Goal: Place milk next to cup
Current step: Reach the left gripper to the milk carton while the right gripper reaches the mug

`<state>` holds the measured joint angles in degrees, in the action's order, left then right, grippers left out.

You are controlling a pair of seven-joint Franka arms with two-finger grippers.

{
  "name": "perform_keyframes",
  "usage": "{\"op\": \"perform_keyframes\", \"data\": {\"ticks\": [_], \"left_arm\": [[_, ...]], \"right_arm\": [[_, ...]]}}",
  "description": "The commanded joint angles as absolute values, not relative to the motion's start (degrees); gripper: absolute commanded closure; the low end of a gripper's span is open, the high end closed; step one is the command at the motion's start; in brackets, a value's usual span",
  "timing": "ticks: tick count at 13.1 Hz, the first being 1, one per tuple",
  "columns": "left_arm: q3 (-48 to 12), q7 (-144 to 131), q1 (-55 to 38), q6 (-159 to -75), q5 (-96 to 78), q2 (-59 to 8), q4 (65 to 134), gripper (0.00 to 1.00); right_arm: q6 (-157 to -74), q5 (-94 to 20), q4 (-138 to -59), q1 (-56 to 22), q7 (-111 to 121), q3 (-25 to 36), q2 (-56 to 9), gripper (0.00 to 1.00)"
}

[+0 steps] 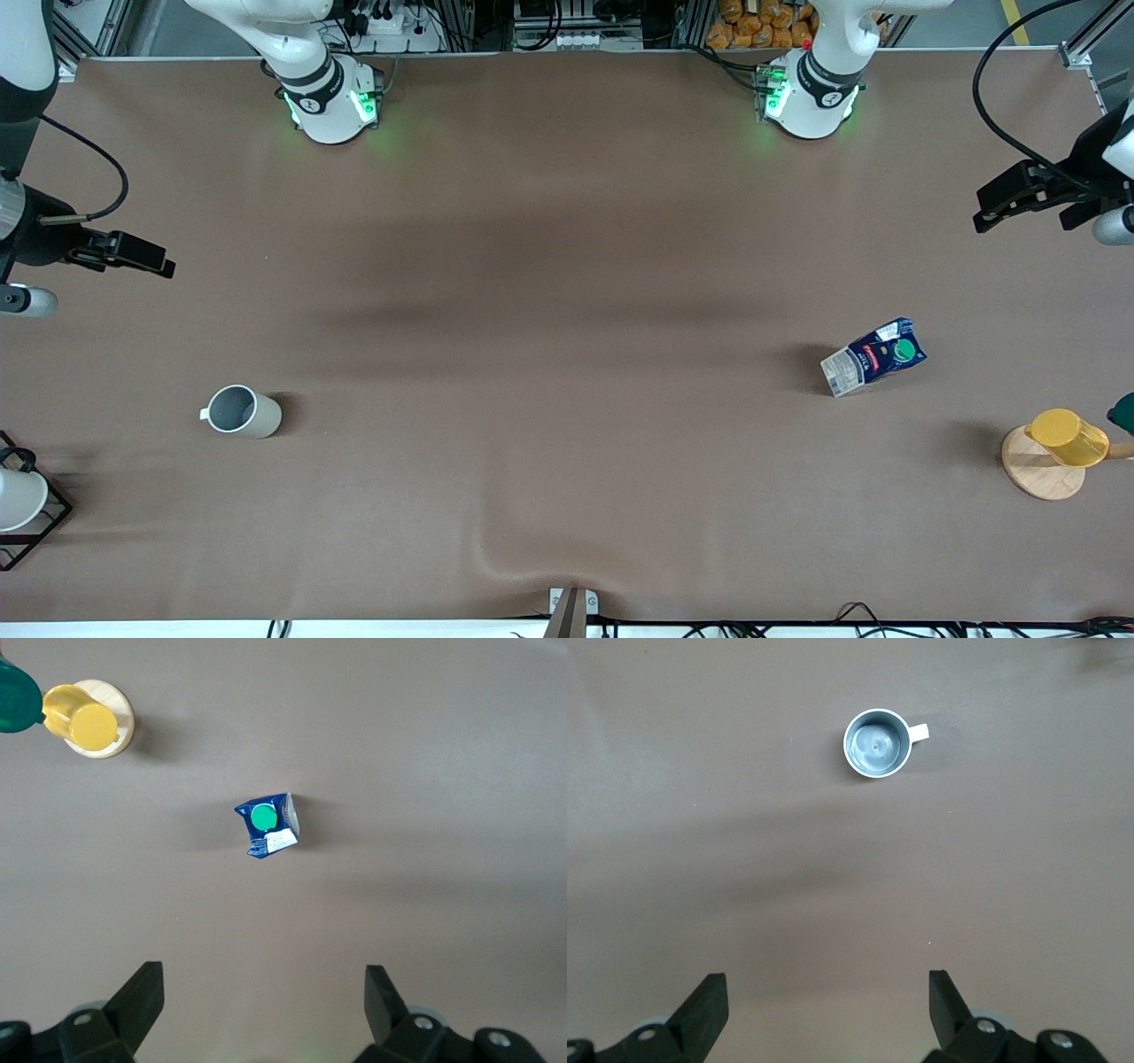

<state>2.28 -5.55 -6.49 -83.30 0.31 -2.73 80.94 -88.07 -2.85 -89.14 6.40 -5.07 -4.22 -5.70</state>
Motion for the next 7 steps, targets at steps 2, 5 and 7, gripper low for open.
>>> {"op": "perform_keyframes", "data": {"ticks": [2, 5, 7], "left_arm": [[3.08, -3.52, -6.24, -82.35, 0.26, -2.02, 81.04, 0.0], [3.51, -3.08, -5.89, -82.35, 0.09, -4.3, 81.47, 0.0], [3.43, -3.25, -6.15, -83.4, 0.52, -7.88, 82.27, 0.0]], "right_arm": [[-87.71, -2.11, -88.68, 7.12, -4.75, -4.83, -5.98, 0.0], [-87.89, -2.11, -88.51, 7.38, -4.66, -4.83, -6.32, 0.0], [-90.16, -2.02, -88.59, 7.47, -4.57, -4.75, -8.08, 0.0]]}}
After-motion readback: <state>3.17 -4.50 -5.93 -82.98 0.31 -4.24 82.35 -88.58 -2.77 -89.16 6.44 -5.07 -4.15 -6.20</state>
